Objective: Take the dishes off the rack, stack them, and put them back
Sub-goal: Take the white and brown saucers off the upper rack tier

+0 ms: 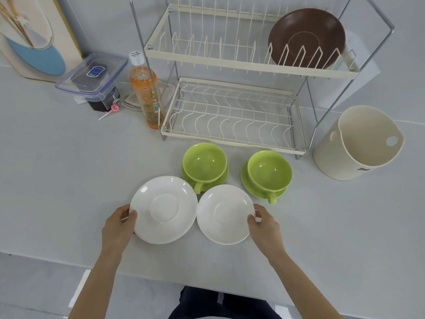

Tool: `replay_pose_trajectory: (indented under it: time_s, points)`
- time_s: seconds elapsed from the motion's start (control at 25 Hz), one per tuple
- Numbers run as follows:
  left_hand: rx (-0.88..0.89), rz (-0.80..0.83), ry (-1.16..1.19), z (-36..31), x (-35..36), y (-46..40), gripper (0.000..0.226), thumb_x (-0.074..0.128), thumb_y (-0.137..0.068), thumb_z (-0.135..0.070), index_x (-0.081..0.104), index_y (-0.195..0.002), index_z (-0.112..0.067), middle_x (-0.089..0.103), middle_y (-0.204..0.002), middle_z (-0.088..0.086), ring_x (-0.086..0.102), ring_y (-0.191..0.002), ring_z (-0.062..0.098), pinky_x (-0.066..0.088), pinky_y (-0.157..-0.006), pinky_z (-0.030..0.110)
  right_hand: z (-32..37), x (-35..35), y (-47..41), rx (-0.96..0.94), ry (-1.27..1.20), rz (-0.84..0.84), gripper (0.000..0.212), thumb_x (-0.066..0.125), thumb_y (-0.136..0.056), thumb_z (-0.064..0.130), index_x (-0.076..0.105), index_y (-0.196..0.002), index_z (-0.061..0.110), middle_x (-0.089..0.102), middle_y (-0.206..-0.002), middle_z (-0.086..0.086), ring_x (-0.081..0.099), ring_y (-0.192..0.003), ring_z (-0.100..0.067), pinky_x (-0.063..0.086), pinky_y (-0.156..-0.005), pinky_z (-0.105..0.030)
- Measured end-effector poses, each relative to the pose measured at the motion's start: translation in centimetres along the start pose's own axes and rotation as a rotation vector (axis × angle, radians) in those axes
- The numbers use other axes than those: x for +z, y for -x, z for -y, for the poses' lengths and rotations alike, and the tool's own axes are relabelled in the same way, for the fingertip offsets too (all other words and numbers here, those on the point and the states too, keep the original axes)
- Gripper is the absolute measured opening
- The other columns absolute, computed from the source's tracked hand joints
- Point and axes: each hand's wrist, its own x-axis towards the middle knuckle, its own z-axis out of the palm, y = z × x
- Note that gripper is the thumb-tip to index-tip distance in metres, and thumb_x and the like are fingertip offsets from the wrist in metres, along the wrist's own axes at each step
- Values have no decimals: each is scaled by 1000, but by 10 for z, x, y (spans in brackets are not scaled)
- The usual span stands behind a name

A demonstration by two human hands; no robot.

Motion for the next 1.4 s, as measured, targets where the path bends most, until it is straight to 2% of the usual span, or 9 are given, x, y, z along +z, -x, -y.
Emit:
replay_pose_trajectory:
  time_s: [0.2,0.32,0.52,0.84,0.96,1.08,1.2,1.32,1.4]
  points:
    - [170,-34,-241,-15,-1,8,39,45,-91,-15,50,-129,-8,58,-129,14,55,-117,32,37,-100,38,7,-12,11,-75,377,73,46,37,-93,28,34,-139,21,51,-133,-2,46,-124,-26,39,-97,-39]
    - [292,-44,-270,-34,0,10,39,46,-91,-17,51,-129,-12,55,-134,9,53,-121,28,37,-102,37,16,-24,17,-163,404,65,48,38,-94,31,31,-141,26,42,-145,4,42,-130,-23,37,-101,-37]
    - [557,-22,-241,-106,11,20,33,44,-91,-12,57,-122,-12,60,-129,5,56,-117,23,37,-96,27,48,-60,15,-325,277,44,42,47,-91,29,45,-134,28,55,-135,-1,52,-121,-27,41,-102,-35]
    - [984,24,-222,-258,37,41,31,44,-93,-16,58,-120,-12,64,-114,-1,55,-99,8,29,-62,-13,150,-157,-2,-696,161,-154,36,48,-92,21,53,-127,23,61,-122,13,54,-113,-2,30,-93,-7]
    - [1093,73,-229,-311,51,47,33,42,-93,-17,56,-122,-14,63,-118,-1,53,-97,6,32,-68,-3,192,-195,-20,-738,145,-276,36,47,-91,19,54,-127,21,61,-125,6,54,-118,-10,30,-90,-7]
    - [1138,130,-273,-355,73,42,34,41,-93,-16,54,-124,-11,62,-124,5,59,-105,14,30,-70,6,224,-223,-49,-706,164,-296,41,43,-92,20,47,-133,20,55,-134,-1,50,-125,-17,34,-100,-19]
    - [1093,183,-368,-389,103,30,36,42,-92,-17,53,-126,-10,61,-125,7,58,-113,23,34,-79,13,248,-240,-90,-593,358,-301,44,39,-94,23,39,-136,11,51,-136,-13,47,-125,-29,36,-100,-32]
    - [973,256,-500,-410,136,15,41,41,-92,-19,48,-130,-7,57,-132,10,51,-122,28,35,-99,25,257,-245,-127,-480,529,-307,44,38,-93,23,37,-132,1,45,-132,-25,47,-119,-40,39,-94,-37]
    - [887,281,-596,-417,156,5,44,40,-92,-21,45,-131,-2,53,-135,14,50,-123,31,37,-101,30,258,-246,-146,-400,552,-271,44,38,-93,23,36,-130,0,41,-131,-27,47,-117,-42,40,-93,-38]
